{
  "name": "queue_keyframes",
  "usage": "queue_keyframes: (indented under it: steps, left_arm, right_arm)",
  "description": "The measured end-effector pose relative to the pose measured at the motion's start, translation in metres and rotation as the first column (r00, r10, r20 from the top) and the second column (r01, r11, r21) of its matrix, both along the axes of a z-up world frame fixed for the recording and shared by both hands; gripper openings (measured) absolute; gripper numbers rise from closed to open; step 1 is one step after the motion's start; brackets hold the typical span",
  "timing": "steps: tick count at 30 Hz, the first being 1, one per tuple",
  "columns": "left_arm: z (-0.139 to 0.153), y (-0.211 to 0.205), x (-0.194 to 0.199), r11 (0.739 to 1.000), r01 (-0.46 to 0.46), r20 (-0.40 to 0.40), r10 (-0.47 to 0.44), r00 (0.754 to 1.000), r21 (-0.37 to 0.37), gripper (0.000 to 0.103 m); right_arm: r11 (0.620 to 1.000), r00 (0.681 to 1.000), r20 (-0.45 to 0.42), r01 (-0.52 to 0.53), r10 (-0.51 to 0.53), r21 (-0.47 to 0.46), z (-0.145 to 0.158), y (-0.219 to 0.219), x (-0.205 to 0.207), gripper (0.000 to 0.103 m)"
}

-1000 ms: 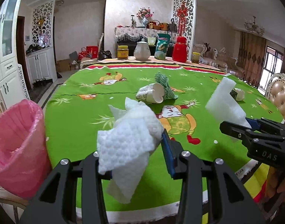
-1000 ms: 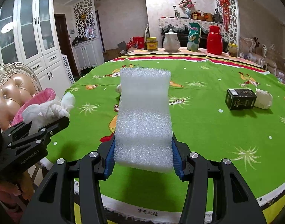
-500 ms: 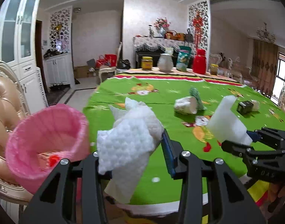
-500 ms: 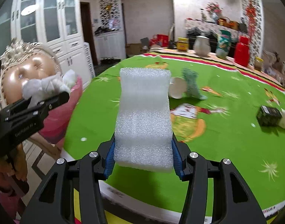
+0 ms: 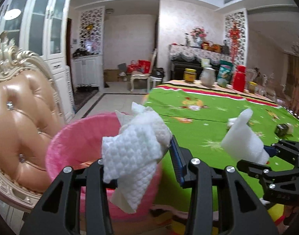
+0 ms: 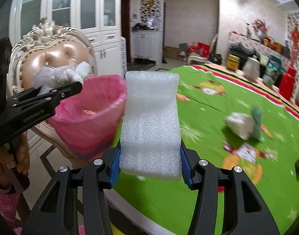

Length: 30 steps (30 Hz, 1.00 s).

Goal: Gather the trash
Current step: 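Carry the foam sheet and tissue over the pink bin with both tools, then open both tools to drop the foam sheet and tissue into the bin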

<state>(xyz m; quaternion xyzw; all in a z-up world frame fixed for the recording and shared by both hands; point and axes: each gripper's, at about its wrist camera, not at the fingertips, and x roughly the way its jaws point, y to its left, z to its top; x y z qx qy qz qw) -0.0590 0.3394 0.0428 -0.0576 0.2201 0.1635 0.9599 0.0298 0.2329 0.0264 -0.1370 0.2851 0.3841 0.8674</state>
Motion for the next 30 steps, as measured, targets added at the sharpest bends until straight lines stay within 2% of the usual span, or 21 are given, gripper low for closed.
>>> queue_keyframes:
  steps: [8, 16, 18, 19, 20, 21, 24, 30]
  left_arm:
    - [-0.001, 0.069, 0.002, 0.996, -0.074, -0.055, 0.072, 0.996, -0.042, 0.042]
    - [-0.015, 0.126, 0.022, 0.987, -0.137, -0.089, 0.129, 0.988, -0.087, 0.044]
    - [-0.019, 0.137, 0.024, 0.983, -0.157, -0.087, 0.149, 0.985, -0.091, 0.053]
    - [-0.02, 0.143, 0.024, 0.981, -0.173, -0.082, 0.166, 0.983, -0.091, 0.066]
    - [-0.022, 0.146, 0.023, 0.977, -0.193, -0.074, 0.186, 0.98, -0.089, 0.076]
    - [-0.024, 0.151, 0.02, 0.971, -0.22, -0.063, 0.214, 0.975, -0.09, 0.078]
    - [-0.025, 0.155, 0.012, 0.966, -0.234, -0.054, 0.229, 0.972, -0.106, 0.084]
    - [-0.023, 0.125, -0.005, 0.971, -0.238, -0.05, 0.236, 0.97, -0.029, 0.098]
  right_arm:
    - [0.992, 0.992, -0.019, -0.121, 0.121, 0.022, 0.009, 0.067, 0.013, 0.049]
    - [0.978, 0.977, -0.053, -0.206, 0.207, 0.019, 0.003, 0.134, 0.033, 0.05]
    - [0.975, 0.974, -0.049, -0.222, 0.222, 0.017, -0.002, 0.147, 0.038, 0.053]
    - [0.972, 0.971, -0.046, -0.235, 0.235, 0.013, -0.004, 0.152, 0.039, 0.067]
    - [0.97, 0.969, -0.043, -0.243, 0.243, 0.008, -0.008, 0.156, 0.041, 0.075]
    - [0.971, 0.97, -0.038, -0.239, 0.239, 0.006, -0.009, 0.157, 0.042, 0.082]
    - [0.974, 0.973, -0.058, -0.224, 0.225, 0.025, -0.012, 0.147, 0.045, 0.082]
    - [0.981, 0.98, -0.046, -0.192, 0.192, 0.019, -0.008, 0.091, 0.033, 0.082]
